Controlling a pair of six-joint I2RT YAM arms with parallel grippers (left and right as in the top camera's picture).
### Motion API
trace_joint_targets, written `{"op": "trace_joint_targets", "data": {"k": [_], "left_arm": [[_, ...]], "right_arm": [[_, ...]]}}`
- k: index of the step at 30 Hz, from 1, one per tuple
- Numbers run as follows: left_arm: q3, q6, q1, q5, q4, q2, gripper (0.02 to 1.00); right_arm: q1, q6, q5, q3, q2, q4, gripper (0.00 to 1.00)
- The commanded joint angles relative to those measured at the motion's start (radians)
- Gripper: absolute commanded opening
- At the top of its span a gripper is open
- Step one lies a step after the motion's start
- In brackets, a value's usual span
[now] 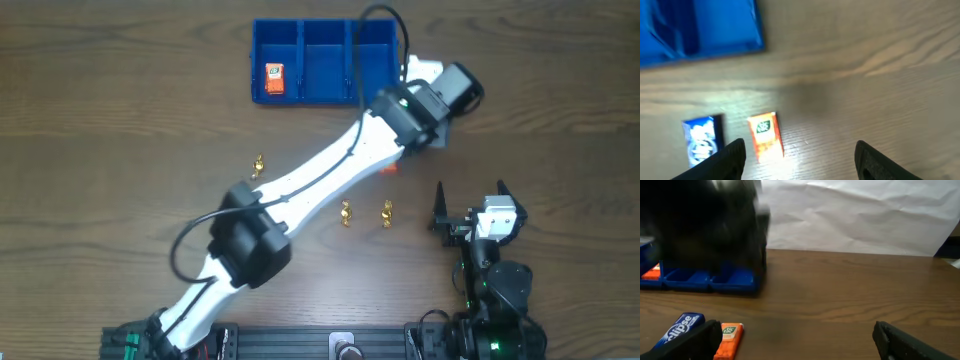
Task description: Sort Candies Into Trays
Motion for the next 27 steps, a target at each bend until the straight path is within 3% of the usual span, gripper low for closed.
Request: {"op": "trace_joint_targets", "data": {"k": [1, 10, 19, 21, 23, 25, 27], "left_arm": [[-0.005, -0.11, 0.026, -0.001, -0.007, 0.134, 0.7], [-0.012, -0.179, 0.034, 0.016, -0.055, 0.166, 0.693], [-0.126, -0.204, 0.052, 0.115, 0.012, 0.166, 0.667], [-0.126, -0.203, 0.054, 0.115, 0.012, 0.166, 0.614], [-0.126, -0.199, 0.056, 0.116, 0.012, 0.166, 0.463], [-0.126, -0.196, 0.056, 0.116, 0.012, 0.166, 0.371], [-0.126, -0.196, 0.056, 0.117, 0.013, 0.166, 0.338]], "right_arm": [[0.0, -0.008, -0.005, -0.002, -0.007, -0.003, 0.998], [0.0, -0.008, -0.005, -0.002, -0.007, -0.003, 0.998], [0.0, -0.008, -0.005, -0.002, -0.007, -0.003, 0.998], [0.0, -0.008, -0.005, -0.002, -0.007, -0.003, 0.998], [0.0, -0.008, -0.005, -0.002, -0.007, -0.003, 0.998], [0.0, -0.008, -0.005, -0.002, -0.007, -0.003, 0.998], [0.0, -0.008, -0.005, -0.002, -0.007, -0.003, 0.998]]}}
